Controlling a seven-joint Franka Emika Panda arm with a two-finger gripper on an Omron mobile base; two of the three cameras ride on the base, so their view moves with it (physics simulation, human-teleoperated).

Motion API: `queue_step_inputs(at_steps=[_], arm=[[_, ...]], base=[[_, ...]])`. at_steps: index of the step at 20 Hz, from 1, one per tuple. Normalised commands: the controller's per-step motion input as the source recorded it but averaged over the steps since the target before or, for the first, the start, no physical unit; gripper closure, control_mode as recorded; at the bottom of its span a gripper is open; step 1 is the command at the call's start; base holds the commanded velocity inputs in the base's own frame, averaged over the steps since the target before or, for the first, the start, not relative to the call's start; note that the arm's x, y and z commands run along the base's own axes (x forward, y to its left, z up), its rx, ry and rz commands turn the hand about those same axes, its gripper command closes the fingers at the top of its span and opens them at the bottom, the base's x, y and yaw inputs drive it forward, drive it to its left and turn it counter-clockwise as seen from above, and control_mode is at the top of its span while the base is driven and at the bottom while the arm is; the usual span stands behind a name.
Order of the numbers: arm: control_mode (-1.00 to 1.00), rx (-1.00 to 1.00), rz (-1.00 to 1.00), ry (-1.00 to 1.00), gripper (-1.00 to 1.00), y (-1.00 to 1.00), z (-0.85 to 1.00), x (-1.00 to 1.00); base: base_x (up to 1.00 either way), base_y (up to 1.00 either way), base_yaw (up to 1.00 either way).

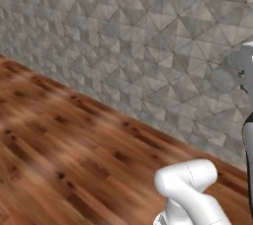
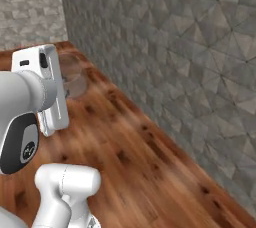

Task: There is a bowl on the dining counter. Grab a lemon wedge from the fridge and place it in the bowl. Then get the liquor bottle and glass cup from the cabinet and place them next to the bowl.

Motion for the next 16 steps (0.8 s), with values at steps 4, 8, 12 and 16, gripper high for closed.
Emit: queue_step_inputs(at_steps=[4,8,12,16], arm=[[1.00,0.00,0.00,0.00,1.00,0.00,0.00,0.00],[1.00,0.00,0.00,0.00,1.00,0.00,0.00,0.00],[1.00,0.00,0.00,0.00,1.00,0.00,0.00,0.00],[1.00,0.00,0.00,0.00,1.00,0.00,0.00,0.00]], base=[[1.00,0.00,0.34],[1.00,0.01,0.33],[1.00,0.01,0.32],[1.00,0.02,0.32]])
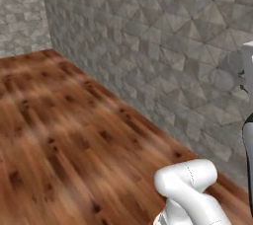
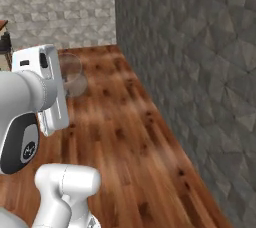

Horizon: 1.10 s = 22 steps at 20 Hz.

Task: There is a bowl on the dining counter. Grab a lemon wedge from the fridge and place it in the bowl. Then get the liquor bottle and glass cup from the cabinet and place them next to the bowl.

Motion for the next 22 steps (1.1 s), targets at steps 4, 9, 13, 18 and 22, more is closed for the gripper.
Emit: queue_step_inputs(at_steps=[4,9,13,18,22], arm=[[1.00,0.00,0.00,0.00,1.00,0.00,0.00,0.00],[1.00,0.00,0.00,0.00,1.00,0.00,0.00,0.00],[1.00,0.00,0.00,0.00,1.00,0.00,0.00,0.00],[1.00,0.00,0.00,0.00,1.00,0.00,0.00,0.00],[1.00,0.00,0.00,0.00,1.00,0.00,0.00,0.00]], base=[[1.00,0.04,0.30],[1.00,0.07,0.29],[1.00,0.10,0.28],[1.00,0.03,0.28],[1.00,0.00,0.27]])
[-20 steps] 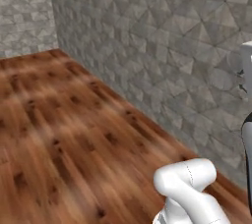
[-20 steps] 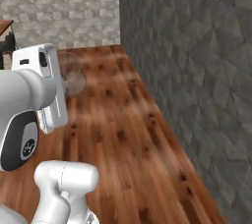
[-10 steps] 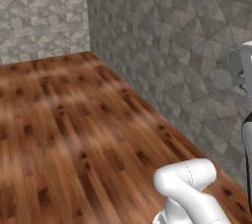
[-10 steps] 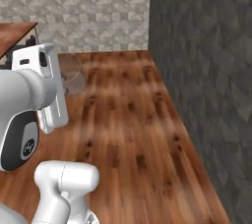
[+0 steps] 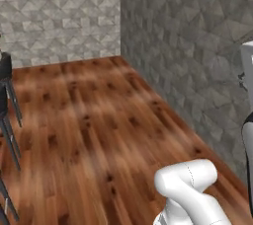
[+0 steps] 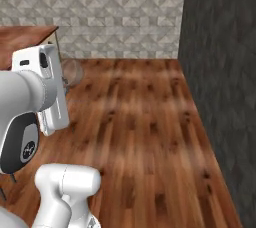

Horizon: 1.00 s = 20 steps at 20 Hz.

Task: There is a bowl on the dining counter. Grab a lemon wedge from the fridge and place it in the bowl. Then get the liquor bottle and glass cup from the cabinet and place them next to the bowl.

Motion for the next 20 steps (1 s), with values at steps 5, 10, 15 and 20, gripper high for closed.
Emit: queue_step_inputs(at_steps=[5,10,15,20], arm=[[1.00,0.00,0.00,0.00,1.00,0.00,0.00,0.00],[1.00,0.00,0.00,0.00,1.00,0.00,0.00,0.00],[1.00,0.00,0.00,0.00,1.00,0.00,0.00,0.00],[1.00,0.00,0.00,0.00,1.00,0.00,0.00,0.00]], base=[[1.00,-0.04,0.29],[1.00,-0.18,0.29],[1.00,-0.15,0.29],[1.00,-0.23,0.27]])
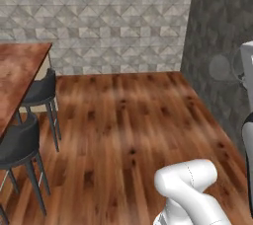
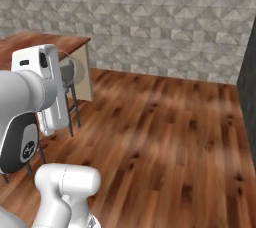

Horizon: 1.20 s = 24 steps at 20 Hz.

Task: There is a bowl on the dining counter. Grab a lemon wedge from the fridge and place it in the bowl. Then get the liquor bottle and glass cup from the cabinet and place them next to the bowl.

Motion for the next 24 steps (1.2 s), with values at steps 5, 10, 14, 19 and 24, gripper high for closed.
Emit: queue_step_inputs(at_steps=[5,10,14,19,24], arm=[[1.00,0.00,0.00,0.00,1.00,0.00,0.00,0.00],[1.00,0.00,0.00,0.00,1.00,0.00,0.00,0.00],[1.00,0.00,0.00,0.00,1.00,0.00,0.00,0.00],[1.00,0.00,0.00,0.00,1.00,0.00,0.00,0.00],[1.00,0.00,0.00,0.00,1.00,0.00,0.00,0.00]], base=[[1.00,-0.44,0.23],[1.00,-0.58,0.20],[1.00,-0.66,0.18],[1.00,-0.62,0.20],[1.00,-0.57,0.25]])
